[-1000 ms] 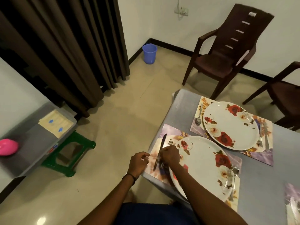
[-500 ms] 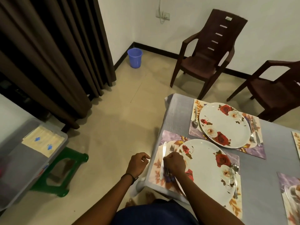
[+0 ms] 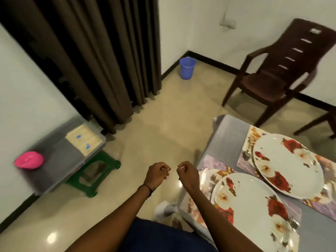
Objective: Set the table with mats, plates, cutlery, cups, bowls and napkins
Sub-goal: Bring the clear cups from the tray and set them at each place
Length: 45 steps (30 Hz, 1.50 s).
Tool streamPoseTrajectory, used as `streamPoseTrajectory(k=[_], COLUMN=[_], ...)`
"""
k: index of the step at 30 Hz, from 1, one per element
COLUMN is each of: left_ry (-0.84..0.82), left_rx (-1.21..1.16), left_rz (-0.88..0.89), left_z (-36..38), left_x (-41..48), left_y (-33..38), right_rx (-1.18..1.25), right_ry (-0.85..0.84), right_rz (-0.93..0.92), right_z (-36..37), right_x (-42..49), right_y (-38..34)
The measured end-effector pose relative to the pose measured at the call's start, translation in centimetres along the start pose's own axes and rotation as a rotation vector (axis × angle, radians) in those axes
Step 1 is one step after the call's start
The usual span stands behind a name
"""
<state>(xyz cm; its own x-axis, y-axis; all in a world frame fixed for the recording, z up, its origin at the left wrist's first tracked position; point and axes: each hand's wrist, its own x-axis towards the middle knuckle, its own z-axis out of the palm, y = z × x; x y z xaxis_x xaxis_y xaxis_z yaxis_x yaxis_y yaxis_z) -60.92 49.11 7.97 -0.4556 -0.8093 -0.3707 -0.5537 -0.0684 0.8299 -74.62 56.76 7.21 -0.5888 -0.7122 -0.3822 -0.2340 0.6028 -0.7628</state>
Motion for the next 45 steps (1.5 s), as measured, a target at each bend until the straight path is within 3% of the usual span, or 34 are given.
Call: streamPoseTrajectory(k=[7, 12, 25, 35, 40, 45], left_ry=[0.335, 0.486, 0.643, 0.832, 0.965, 1.029], left_rx=[0.033, -0.009, -0.190, -0.413, -0.446, -0.585], left_rz=[-0.108, -0.210, -0.367, -0.535, -0.578, -0.724], left_z=[-8.3, -14.5, -29.3, -33.4, -34.5, -35.3], left_x=[-2.7, -3.3, -0.9, 1.3, 5.0, 10.4], left_y=[-7.3, -12.3, -21.2, -23.8, -24.5, -24.7], right_rx=[-0.076, -0.115, -0.414, -0.624, -0.898, -1.278], right_ry=[-0.264, -0.394, -0.596, -0.717, -0.859, -1.040], right_rz=[-0.204, -0.226, -0.396, -0.564, -0.727, -1.027], right_z=[8.1, 15.2, 32.1, 39.7, 44.2, 49.3], right_x=[0.0, 0.2, 2.5, 7.2, 11.2, 17.1], right_y=[-6.0, -10.1, -20.6, -27.3, -30.5, -33.3])
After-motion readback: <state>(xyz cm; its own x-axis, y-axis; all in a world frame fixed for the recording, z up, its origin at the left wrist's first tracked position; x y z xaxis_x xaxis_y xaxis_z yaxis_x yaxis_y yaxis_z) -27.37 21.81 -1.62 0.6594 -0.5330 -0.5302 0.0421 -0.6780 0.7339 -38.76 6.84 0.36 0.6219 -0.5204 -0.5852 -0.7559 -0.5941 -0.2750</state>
